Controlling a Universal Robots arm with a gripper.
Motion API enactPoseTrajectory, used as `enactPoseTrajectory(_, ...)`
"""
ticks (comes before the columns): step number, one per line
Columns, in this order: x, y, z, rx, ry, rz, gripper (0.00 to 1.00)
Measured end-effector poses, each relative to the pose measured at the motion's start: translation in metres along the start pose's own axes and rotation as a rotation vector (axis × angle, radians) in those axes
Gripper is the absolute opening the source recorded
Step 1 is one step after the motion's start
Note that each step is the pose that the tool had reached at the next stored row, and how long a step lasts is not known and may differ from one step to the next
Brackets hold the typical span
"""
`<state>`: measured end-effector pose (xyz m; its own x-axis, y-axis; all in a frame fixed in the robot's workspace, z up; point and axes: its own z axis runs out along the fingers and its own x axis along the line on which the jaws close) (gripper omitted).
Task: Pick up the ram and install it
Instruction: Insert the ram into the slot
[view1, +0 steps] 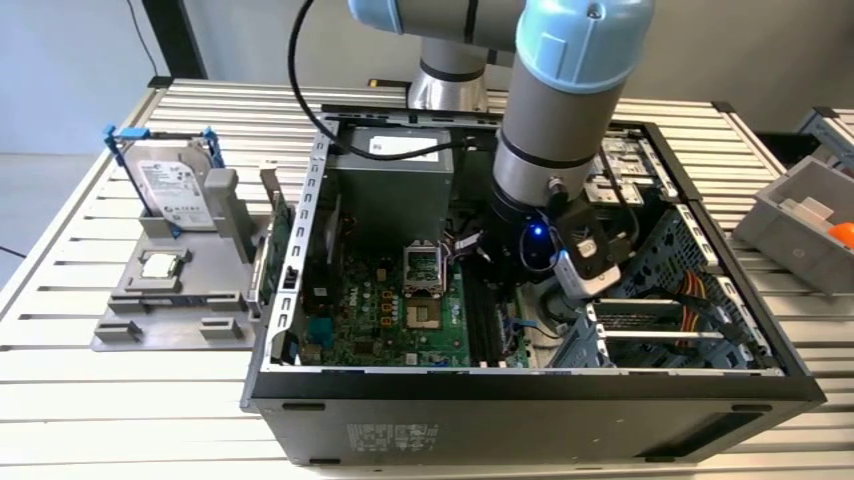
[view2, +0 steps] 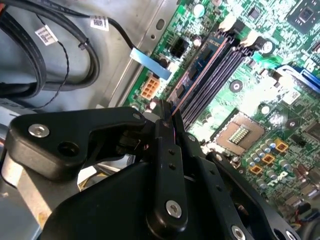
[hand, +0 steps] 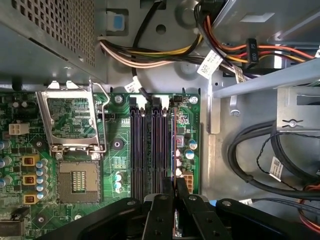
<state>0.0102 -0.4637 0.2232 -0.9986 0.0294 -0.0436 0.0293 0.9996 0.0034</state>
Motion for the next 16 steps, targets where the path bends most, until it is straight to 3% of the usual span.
enactPoseTrajectory(6, 0.0006, -0.0006, 0.0018, 0.0008, 0.0047, -0.001, 0.0)
enactPoseTrajectory(16, 0.003, -0.0025, 0.0034, 0.0043, 0.0053, -0.004, 0.0)
